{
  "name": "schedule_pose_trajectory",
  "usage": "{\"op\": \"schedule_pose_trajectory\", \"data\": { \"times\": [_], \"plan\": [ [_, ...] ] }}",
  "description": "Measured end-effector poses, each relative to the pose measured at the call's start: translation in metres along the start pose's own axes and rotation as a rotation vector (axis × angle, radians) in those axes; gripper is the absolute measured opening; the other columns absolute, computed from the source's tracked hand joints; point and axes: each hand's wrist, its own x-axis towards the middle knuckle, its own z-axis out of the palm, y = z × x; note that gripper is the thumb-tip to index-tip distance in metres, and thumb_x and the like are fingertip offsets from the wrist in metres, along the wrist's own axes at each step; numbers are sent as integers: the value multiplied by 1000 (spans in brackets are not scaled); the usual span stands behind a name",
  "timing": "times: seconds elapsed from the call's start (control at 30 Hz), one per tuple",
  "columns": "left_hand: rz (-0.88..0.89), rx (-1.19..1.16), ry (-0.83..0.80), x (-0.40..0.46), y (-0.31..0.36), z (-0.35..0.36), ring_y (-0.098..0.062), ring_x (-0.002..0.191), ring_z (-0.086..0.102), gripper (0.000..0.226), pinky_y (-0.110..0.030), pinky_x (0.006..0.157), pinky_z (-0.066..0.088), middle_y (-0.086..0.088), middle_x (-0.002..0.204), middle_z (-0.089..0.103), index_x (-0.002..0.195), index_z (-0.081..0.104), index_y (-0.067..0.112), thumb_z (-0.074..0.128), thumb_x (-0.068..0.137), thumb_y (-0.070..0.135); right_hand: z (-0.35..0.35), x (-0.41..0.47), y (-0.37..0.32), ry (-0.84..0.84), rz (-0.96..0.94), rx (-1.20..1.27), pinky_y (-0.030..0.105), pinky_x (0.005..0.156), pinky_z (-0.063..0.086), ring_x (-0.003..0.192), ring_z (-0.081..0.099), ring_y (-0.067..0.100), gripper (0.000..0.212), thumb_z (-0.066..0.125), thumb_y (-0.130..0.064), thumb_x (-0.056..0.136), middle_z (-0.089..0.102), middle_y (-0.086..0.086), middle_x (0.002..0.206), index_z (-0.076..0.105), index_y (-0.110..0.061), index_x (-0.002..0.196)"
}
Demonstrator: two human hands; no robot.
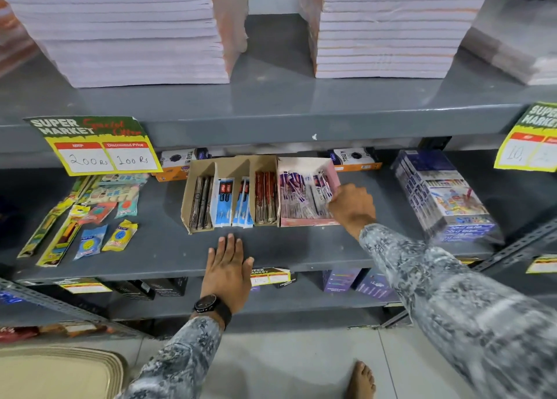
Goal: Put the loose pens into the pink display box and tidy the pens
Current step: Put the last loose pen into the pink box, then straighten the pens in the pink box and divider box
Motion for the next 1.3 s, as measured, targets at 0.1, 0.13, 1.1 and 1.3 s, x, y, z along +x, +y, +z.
{"op": "schedule_pose_trajectory", "data": {
  "times": [0.1,0.13,1.1,1.3],
  "plan": [
    [13,20,-2,0,-3,1,-24,154,-1,89,-41,123,-6,-7,167,6,156,14,11,-12,88,62,2,-15,0,-33,-72,-145,47,83,59,95,68,39,25,66,-16,89,65,14,107,69,-2,109],
    [19,16,16,-1,-3,2,-24,154,2,92,-42,123,-4,-8,166,9,156,17,10,-15,88,63,3,-17,1,-30,-90,-175,48,84,58,96,68,40,27,66,-19,90,62,13,108,69,-2,111],
    [237,196,123,103,87,-43,-27,155,2,76,-52,124,-1,-11,166,14,157,5,9,33,94,42,46,33,-35,-249,-120,11,34,67,57,87,70,28,22,65,-27,87,71,6,91,74,-10,98],
    [249,236,116,110,81,-39,-25,154,-3,73,-57,122,0,-6,167,8,157,12,13,20,93,48,32,30,-32,-38,-43,-30,44,82,59,94,70,34,17,63,-18,93,66,10,94,67,-4,103]
  ]
}}
